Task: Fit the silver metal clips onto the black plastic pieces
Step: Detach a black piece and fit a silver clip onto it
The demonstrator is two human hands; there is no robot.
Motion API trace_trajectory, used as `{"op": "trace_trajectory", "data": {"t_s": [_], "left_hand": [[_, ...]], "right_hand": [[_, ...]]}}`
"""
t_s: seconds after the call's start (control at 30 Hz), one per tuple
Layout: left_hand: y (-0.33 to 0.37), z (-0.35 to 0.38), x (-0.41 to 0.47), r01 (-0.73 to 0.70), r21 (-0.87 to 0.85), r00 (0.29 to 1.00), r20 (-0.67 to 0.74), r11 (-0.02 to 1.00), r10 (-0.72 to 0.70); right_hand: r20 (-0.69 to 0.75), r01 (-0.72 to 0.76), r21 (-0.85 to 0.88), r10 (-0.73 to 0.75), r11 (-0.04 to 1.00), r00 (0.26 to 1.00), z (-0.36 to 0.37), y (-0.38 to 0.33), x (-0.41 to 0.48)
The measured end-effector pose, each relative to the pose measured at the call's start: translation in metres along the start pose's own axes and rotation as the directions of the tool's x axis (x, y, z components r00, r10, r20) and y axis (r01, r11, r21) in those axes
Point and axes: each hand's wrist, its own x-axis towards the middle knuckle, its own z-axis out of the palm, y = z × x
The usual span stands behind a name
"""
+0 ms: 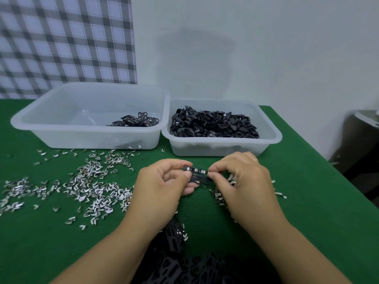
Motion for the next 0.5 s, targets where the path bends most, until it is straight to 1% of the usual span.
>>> {"op": "trace_trajectory", "data": {"t_s": [0.1, 0.27, 0.43, 0.5], "left_hand": [[0.0004, 0.0003, -0.0001, 0.000, -0.005, 1.000, 0.022, 1.000, 0.000], [0.0003, -0.0004, 0.0002, -0.010, -0.006, 0.999, 0.036, 1.000, 0.010], [-0.0012, -0.0001, 0.0008, -0.015, -0.013, 1.000, 0.012, 1.000, 0.015], [-0.0010, 0.0002, 0.0005, -0.011, -0.027, 1.000, 0.016, 1.000, 0.011]], "right_hand": [[0.019, -0.038, 0.055, 0.037, 0.998, 0.999, 0.0009, 0.0005, -0.0005], [0.082, -0.109, 0.099, 0.101, 0.989, 0.992, 0.0022, 0.0003, 0.0001], [0.147, -0.234, 0.200, 0.207, 0.951, 0.967, 0.0001, -0.0027, 0.0009], [0.162, -0.261, 0.212, 0.229, 0.942, 0.960, -0.0005, -0.0036, 0.0022]]}}
